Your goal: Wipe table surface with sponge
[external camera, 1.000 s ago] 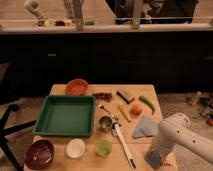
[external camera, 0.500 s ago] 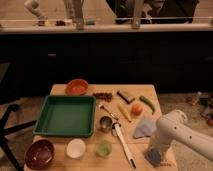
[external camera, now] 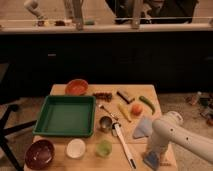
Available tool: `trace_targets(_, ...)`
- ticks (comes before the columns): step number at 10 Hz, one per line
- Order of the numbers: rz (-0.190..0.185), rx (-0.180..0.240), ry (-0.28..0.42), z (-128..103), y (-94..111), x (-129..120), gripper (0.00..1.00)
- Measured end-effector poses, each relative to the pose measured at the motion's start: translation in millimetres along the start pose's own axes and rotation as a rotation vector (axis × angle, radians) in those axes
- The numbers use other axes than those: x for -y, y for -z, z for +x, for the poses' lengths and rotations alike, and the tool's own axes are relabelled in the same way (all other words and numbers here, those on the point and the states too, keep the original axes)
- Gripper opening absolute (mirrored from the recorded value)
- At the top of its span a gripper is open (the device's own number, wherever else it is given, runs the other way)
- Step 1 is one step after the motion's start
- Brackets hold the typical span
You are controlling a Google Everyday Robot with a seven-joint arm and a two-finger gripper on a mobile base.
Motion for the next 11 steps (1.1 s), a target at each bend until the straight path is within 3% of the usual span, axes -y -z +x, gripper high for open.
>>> trace_targets(3, 0.004, -0.007, -0.021, -1, 5, -14, 0.00)
trace_targets(6, 0.058, -0.032, -0.113, 23, 27, -36, 0.00)
trace_targets(8, 0.085, -0.046, -0.138, 41, 38, -30, 0.00)
trace_targets(11, 0.078, -0.032, -0.119, 29, 30, -6, 0.00)
